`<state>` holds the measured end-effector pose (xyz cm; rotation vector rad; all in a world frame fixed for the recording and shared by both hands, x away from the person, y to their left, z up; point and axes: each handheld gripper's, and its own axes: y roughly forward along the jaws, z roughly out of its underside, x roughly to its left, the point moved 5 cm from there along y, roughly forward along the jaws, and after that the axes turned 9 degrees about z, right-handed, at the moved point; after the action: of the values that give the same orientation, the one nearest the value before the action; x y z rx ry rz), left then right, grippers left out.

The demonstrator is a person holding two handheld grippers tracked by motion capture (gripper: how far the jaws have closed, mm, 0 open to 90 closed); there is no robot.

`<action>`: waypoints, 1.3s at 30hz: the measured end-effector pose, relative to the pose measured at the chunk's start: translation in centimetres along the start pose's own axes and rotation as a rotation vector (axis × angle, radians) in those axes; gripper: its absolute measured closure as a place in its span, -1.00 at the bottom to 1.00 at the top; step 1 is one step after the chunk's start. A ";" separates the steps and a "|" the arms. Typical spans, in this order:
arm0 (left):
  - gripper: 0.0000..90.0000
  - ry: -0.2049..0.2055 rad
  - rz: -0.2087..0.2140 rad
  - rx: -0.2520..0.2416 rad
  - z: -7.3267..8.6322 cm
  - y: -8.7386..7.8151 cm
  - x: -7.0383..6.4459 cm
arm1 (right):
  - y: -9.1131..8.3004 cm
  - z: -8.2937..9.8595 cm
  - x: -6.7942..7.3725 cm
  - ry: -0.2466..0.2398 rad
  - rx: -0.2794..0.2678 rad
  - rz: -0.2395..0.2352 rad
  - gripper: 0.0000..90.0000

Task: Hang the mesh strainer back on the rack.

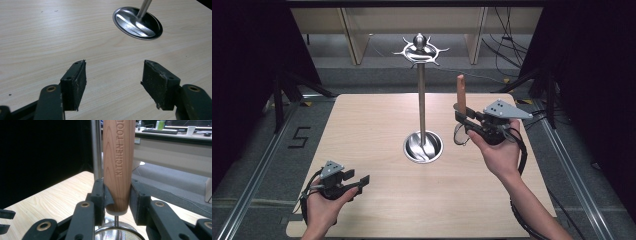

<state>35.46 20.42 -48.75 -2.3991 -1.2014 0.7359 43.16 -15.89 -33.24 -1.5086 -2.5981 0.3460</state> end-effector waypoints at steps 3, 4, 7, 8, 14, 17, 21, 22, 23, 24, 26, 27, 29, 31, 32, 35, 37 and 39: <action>-0.22 -0.010 -0.004 -0.001 0.1 0.0 0.0 | 0.2 -0.3 0.1 -0.017 -0.020 0.006 0.54; -0.22 -0.011 -0.005 -0.002 0.1 0.0 0.0 | 0.3 -0.4 0.1 -0.026 -0.027 -0.001 0.54; -0.22 -0.001 -0.003 -0.001 0.1 0.0 0.1 | 0.3 -0.7 0.2 -0.044 -0.032 0.002 0.54; -0.22 -0.001 -0.004 -0.003 0.0 0.0 0.1 | 0.3 -0.7 0.5 -0.018 -0.021 -0.004 0.54; -0.22 -0.003 -0.007 -0.006 0.0 -0.1 0.1 | 0.4 -1.1 0.6 -0.021 -0.030 -0.009 0.54; -0.22 0.001 -0.005 -0.009 -0.1 -0.1 0.1 | 0.5 -1.4 0.6 -0.033 -0.049 -0.021 0.54; -0.23 0.006 -0.006 -0.012 -0.1 -0.1 0.1 | 0.4 -1.5 0.7 -0.021 -0.036 -0.015 0.54; -0.23 0.006 -0.007 -0.011 -0.1 -0.1 0.1 | 0.4 -1.5 0.6 -0.031 -0.040 -0.012 0.54; -0.23 0.006 -0.006 -0.012 -0.1 -0.1 0.1 | 0.4 -1.4 0.8 -0.007 -0.027 -0.017 0.54; -0.23 0.006 -0.008 -0.012 -0.1 -0.1 0.1 | 0.4 -1.4 0.9 -0.005 -0.025 -0.020 0.54; -0.23 0.004 -0.010 -0.012 -0.1 -0.1 0.1 | 0.5 -1.4 0.9 -0.010 -0.023 -0.020 0.54; -0.22 0.005 -0.007 -0.010 -0.1 -0.1 0.2 | 0.4 -1.5 0.9 -0.010 -0.023 -0.019 0.54; -0.23 -0.007 -0.010 -0.020 -0.2 -0.1 0.1 | 0.6 -1.7 0.8 -0.029 -0.038 -0.017 0.54; -0.23 -0.006 -0.006 -0.023 -0.2 -0.1 0.1 | 0.6 -2.0 0.8 -0.041 -0.055 -0.016 0.54; -0.23 -0.006 -0.004 -0.025 -0.2 -0.1 0.1 | 0.5 -1.9 0.9 -0.019 -0.032 -0.019 0.54; -0.23 0.001 -0.009 -0.022 -0.2 -0.2 0.2 | 0.7 -2.2 0.5 -0.044 -0.060 -0.008 0.54; -0.23 0.003 -0.010 -0.020 -0.2 -0.1 0.2 | 0.6 -2.1 0.8 -0.004 -0.035 -0.020 0.54; -0.23 0.002 -0.011 -0.021 -0.3 -0.1 0.2 | 0.6 -2.2 0.8 -0.009 -0.032 -0.020 0.54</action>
<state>35.66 20.67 -48.54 -2.4078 -1.2266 0.7210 43.72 -14.58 -31.26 -1.4929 -2.6359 0.3119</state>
